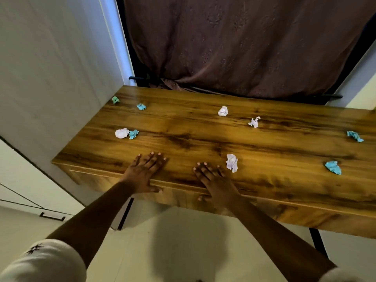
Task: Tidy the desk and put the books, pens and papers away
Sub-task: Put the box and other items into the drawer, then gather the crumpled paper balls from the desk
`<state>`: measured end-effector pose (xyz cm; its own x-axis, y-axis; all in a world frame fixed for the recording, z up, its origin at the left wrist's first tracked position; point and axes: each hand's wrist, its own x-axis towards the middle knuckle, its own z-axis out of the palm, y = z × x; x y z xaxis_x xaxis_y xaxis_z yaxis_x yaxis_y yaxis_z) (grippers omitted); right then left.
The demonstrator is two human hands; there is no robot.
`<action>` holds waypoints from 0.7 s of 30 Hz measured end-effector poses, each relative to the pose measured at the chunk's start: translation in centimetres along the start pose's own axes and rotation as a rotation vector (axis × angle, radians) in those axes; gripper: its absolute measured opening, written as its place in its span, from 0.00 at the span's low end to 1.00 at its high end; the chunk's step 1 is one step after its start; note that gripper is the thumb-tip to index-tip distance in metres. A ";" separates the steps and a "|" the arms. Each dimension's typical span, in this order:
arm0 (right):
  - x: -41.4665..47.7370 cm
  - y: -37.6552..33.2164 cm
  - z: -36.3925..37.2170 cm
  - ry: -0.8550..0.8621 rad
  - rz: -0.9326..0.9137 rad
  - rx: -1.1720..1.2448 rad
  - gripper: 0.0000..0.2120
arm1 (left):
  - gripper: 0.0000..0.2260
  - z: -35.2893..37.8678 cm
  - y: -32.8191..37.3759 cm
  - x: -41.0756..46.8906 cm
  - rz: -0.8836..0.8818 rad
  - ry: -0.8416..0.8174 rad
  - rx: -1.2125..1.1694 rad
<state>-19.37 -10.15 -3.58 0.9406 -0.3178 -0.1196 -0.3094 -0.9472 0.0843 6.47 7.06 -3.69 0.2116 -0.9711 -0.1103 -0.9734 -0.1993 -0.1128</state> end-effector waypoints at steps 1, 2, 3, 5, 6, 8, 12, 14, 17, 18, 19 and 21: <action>0.4 0.2 0.3 0.003 0.003 -0.010 0.44 | 0.47 0.2 -0.5 0.5 0.012 0.001 -0.018; 0.7 0.3 0.6 0.020 0.012 -0.010 0.44 | 0.46 0.5 -0.7 0.7 0.021 0.019 -0.013; 0.7 0.1 1.1 0.060 0.017 -0.003 0.45 | 0.44 0.9 -0.6 0.7 0.024 0.041 -0.001; 0.9 0.0 1.7 0.148 0.009 -0.002 0.45 | 0.43 1.9 -0.6 0.8 0.036 0.088 0.015; 1.0 0.0 1.7 0.166 0.002 -0.007 0.45 | 0.42 2.1 -0.7 0.9 0.049 0.102 0.025; 1.0 -0.1 1.8 0.192 -0.005 -0.001 0.44 | 0.42 2.1 -0.8 0.9 0.067 0.120 0.028; 0.8 0.0 1.2 0.138 -0.003 0.078 0.36 | 0.41 1.7 -0.4 0.6 0.027 0.089 -0.050; 1.1 0.3 0.0 0.124 0.026 0.264 0.40 | 0.41 1.9 -0.4 0.3 0.001 0.119 -0.187; 4.0 -0.6 -0.7 0.055 0.097 0.729 0.46 | 0.37 1.5 -1.0 -0.2 -0.034 0.194 -0.524; 5.4 -1.5 -1.2 0.098 0.101 0.767 0.44 | 0.35 1.5 -1.2 -0.5 -0.059 0.250 -0.623; 7.3 -2.5 -1.7 0.124 0.098 0.747 0.40 | 0.33 1.6 -1.6 -0.8 -0.083 0.317 -0.679; 11.8 -4.4 -2.8 0.096 0.087 0.684 0.31 | 0.27 1.9 -3.1 -1.5 -0.110 0.444 -0.643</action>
<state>-6.55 -9.57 -2.54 0.9069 -0.4183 -0.0505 -0.3733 -0.7421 -0.5568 9.37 9.41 -5.06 0.3865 -0.8760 0.2886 -0.8374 -0.2022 0.5078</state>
